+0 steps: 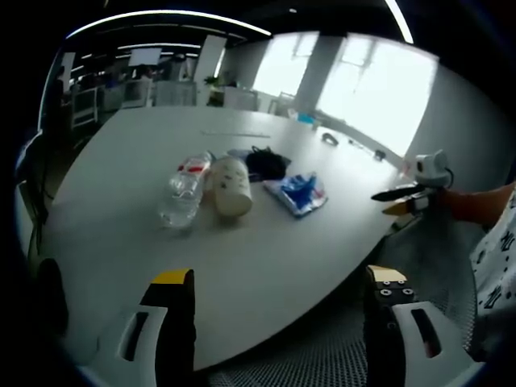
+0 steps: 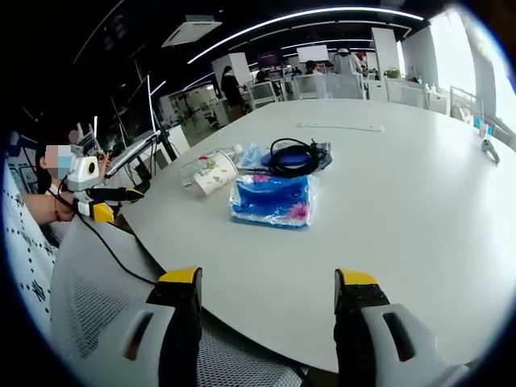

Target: Arrange the tabletop items into an orderly group along one side of the table until the central work area is clear of visible clutter.

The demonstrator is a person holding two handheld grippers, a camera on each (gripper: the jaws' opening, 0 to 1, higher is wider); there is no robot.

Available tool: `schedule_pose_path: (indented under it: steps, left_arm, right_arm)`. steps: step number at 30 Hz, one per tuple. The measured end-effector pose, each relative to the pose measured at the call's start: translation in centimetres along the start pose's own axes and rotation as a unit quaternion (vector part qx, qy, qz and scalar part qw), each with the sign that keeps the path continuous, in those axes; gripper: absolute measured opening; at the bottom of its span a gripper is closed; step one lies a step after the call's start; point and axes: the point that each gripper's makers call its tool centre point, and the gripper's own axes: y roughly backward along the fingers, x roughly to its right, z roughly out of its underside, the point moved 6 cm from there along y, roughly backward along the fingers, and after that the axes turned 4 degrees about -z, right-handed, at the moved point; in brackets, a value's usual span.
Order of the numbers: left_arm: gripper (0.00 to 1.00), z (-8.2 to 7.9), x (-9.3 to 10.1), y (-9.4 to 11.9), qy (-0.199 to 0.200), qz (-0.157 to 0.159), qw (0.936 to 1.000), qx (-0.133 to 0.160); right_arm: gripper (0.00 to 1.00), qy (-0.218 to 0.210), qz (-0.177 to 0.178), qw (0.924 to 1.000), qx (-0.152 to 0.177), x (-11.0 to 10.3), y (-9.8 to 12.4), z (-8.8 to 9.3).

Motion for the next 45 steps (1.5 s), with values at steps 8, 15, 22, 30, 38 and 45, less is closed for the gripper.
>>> schedule_pose_path:
  steps: [8,15,22,30,38,45]
  left_arm:
    - [0.83,-0.2,0.0,0.0,-0.002,0.000,1.0000,0.002]
    - [0.83,-0.7,0.0,-0.2,-0.006,0.001,1.0000,0.006]
    - [0.82,-1.2,0.2,-0.3,-0.010,0.002,0.9999,0.008]
    - [0.82,-2.1,0.3,-0.7,-0.018,0.007,0.9998,0.011]
    - [0.80,-3.7,0.6,-1.6,-0.038,0.018,0.9990,0.014]
    - [0.80,-5.6,1.0,-2.7,-0.061,0.030,0.9975,0.020]
  right_arm:
    - [0.65,0.002,0.000,1.0000,0.005,0.1,0.0,-0.5]
    - [0.65,0.003,0.000,0.9999,0.010,0.2,0.0,-0.9]
    - [0.65,0.006,0.002,0.9999,0.014,0.4,0.1,-1.4]
    - [0.64,0.010,0.006,0.9997,0.020,0.7,0.2,-2.3]
    - [0.62,0.017,0.009,0.9994,0.030,1.0,0.0,-3.5]
    - [0.62,0.025,0.010,0.9990,0.036,1.4,-0.4,-4.9]
